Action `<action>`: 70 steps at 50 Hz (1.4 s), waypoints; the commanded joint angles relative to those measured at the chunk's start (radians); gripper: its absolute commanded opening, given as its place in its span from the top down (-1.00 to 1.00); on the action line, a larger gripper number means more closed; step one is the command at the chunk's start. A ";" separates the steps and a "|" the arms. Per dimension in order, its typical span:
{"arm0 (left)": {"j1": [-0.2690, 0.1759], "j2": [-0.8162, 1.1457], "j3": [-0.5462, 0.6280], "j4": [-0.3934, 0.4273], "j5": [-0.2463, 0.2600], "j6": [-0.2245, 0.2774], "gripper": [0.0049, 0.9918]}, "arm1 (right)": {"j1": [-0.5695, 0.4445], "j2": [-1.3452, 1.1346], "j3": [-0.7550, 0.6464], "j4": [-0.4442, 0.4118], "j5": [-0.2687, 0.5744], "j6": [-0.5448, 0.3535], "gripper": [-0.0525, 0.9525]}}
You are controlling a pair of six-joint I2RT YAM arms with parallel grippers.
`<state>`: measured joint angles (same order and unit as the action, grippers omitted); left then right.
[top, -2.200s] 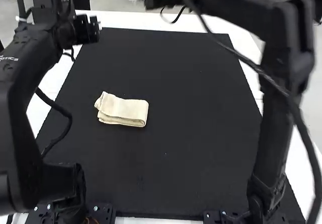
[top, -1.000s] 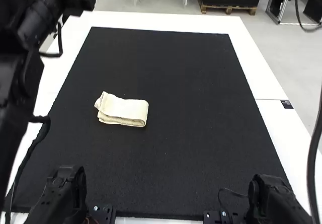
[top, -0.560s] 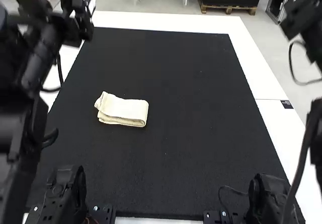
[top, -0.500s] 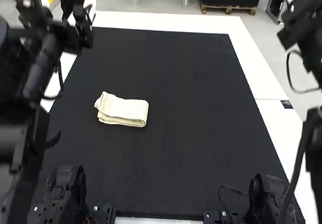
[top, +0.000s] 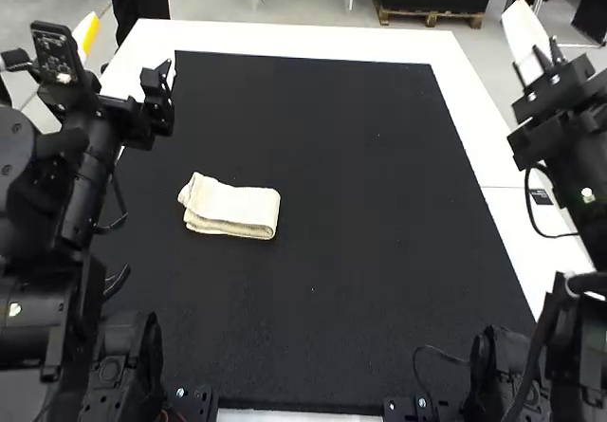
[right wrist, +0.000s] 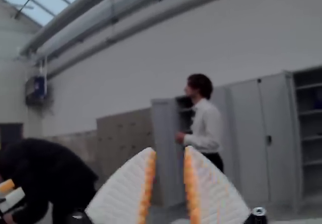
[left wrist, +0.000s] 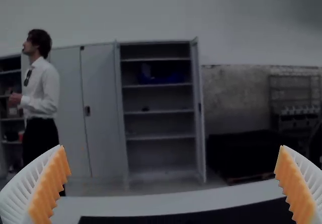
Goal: Fold the towel.
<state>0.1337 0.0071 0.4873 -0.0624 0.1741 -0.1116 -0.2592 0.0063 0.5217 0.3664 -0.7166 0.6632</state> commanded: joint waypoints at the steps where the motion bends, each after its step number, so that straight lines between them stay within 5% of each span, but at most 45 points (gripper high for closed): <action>1: 0.007 -0.010 -0.021 0.053 -0.064 0.138 -0.95 | -0.009 -0.005 -0.012 0.008 0.140 -0.086 -0.37; 4: 0.007 -0.010 -0.059 0.144 -0.059 0.207 -0.95 | -0.012 -0.005 -0.038 0.016 0.247 -0.160 -0.96; 8: 0.007 -0.010 -0.108 0.271 -0.045 0.237 -0.95 | -0.014 -0.005 -0.086 0.060 0.327 -0.257 -0.94; 15: 0.007 -0.010 -0.240 0.470 -0.061 0.285 -0.89 | -0.014 -0.005 -0.210 0.138 0.292 -0.510 -0.93; 21: 0.004 -0.010 -0.337 0.585 -0.193 0.299 -0.77 | -0.015 -0.005 -0.308 0.155 0.324 -0.570 -0.93; 32: 0.003 -0.010 -0.360 0.507 -0.251 0.300 -0.77 | -0.014 -0.005 -0.405 0.152 0.519 -0.688 -0.93; 46: 0.001 -0.010 -0.412 0.466 -0.288 0.291 -0.77 | -0.011 -0.005 -0.473 0.144 0.480 -0.689 -0.93; 54: 0.000 -0.010 -0.475 0.519 -0.288 0.230 -0.78 | -0.011 -0.005 -0.520 0.134 0.476 -0.686 -0.93; 63: 0.001 -0.010 -0.484 0.389 -0.254 0.096 -0.94 | -0.011 -0.005 -0.520 -0.098 0.510 -0.683 -0.93; 70: 0.001 -0.010 -0.484 0.268 -0.206 0.087 -0.94 | -0.011 -0.005 -0.520 -0.225 0.500 -0.709 -0.93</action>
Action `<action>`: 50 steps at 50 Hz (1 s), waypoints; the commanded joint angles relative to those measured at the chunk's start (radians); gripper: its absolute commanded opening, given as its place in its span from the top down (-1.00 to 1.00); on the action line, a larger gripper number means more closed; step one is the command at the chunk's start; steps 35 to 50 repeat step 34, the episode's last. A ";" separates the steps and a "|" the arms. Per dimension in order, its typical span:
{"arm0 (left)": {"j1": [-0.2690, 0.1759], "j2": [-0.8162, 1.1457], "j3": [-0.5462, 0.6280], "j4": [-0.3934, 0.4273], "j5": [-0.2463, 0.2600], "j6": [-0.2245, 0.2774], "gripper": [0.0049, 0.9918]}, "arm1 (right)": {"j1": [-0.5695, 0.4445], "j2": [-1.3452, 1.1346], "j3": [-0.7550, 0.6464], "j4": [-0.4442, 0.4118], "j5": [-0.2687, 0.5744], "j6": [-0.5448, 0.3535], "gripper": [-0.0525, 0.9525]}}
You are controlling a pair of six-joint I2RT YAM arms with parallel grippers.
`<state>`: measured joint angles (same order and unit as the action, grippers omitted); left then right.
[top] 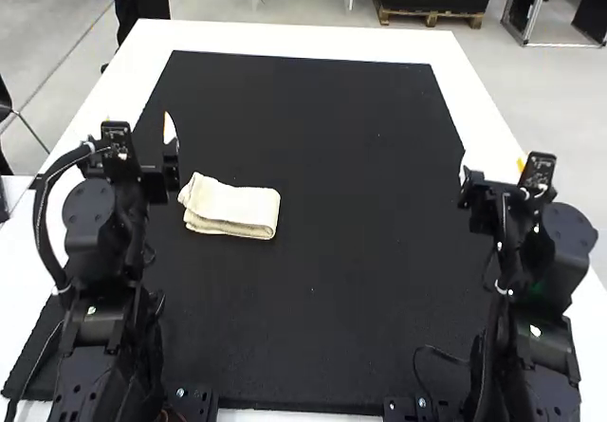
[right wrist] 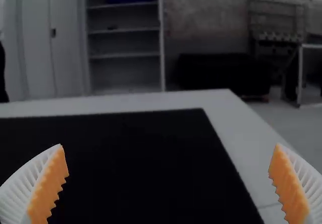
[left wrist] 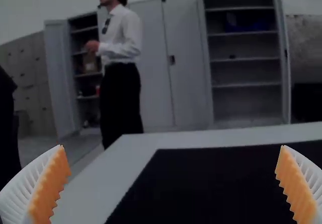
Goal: Fold the towel.
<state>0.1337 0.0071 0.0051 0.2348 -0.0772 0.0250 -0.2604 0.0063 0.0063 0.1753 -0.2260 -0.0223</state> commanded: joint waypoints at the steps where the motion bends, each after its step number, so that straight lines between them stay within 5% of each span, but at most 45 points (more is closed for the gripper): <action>1: 0.000 -0.010 -0.002 -0.052 0.047 -0.050 -0.94 | -0.010 -0.005 -0.005 -0.051 0.010 -0.033 -0.93; 10: 0.001 -0.010 -0.004 -0.227 0.108 -0.053 -0.95 | -0.011 -0.005 -0.005 -0.178 0.007 -0.073 -0.93; 50: 0.000 -0.010 -0.004 -0.229 0.108 -0.053 -0.95 | -0.010 -0.005 -0.005 -0.183 0.005 -0.093 -0.93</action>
